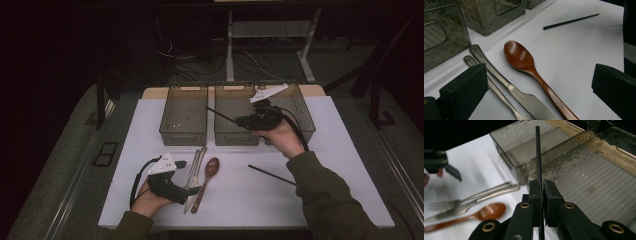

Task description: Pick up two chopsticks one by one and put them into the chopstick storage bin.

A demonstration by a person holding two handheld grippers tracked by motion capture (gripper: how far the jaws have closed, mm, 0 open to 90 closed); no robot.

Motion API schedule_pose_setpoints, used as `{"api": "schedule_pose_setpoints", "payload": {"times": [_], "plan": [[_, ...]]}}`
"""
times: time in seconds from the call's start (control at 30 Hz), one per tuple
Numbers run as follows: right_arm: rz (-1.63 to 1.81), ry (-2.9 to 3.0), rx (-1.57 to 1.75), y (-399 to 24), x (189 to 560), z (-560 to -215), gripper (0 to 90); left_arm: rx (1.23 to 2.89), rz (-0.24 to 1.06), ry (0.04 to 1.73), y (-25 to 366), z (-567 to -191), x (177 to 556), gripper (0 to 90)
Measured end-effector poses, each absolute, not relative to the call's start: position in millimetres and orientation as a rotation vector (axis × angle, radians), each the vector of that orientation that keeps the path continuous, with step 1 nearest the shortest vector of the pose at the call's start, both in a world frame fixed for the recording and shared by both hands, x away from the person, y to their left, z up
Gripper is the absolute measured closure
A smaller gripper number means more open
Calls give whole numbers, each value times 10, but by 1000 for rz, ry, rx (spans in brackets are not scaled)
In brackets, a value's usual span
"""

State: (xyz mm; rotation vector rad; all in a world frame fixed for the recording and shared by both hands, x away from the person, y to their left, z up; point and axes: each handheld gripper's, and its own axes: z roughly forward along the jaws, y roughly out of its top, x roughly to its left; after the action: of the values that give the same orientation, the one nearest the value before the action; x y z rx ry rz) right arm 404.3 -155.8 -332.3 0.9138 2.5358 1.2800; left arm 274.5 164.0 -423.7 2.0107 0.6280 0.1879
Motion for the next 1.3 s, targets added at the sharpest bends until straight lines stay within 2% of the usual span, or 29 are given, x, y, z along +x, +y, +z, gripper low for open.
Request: {"api": "schedule_pose_setpoints", "payload": {"times": [0.33, 0.73, 1.3], "plan": [[1229, 2539, 964, -1066, 4381, -3339, 849, 2007, 183, 622, 1644, -4231, 2741, 0], [1170, 2561, 1083, -559, 4813, -3544, 849, 2001, 174, 613, 1640, -4232, 2740, 0], [1014, 2580, 1134, 52, 5126, -3673, 847, 2000, 170, 596, 1633, -4224, 2741, 0]]}}
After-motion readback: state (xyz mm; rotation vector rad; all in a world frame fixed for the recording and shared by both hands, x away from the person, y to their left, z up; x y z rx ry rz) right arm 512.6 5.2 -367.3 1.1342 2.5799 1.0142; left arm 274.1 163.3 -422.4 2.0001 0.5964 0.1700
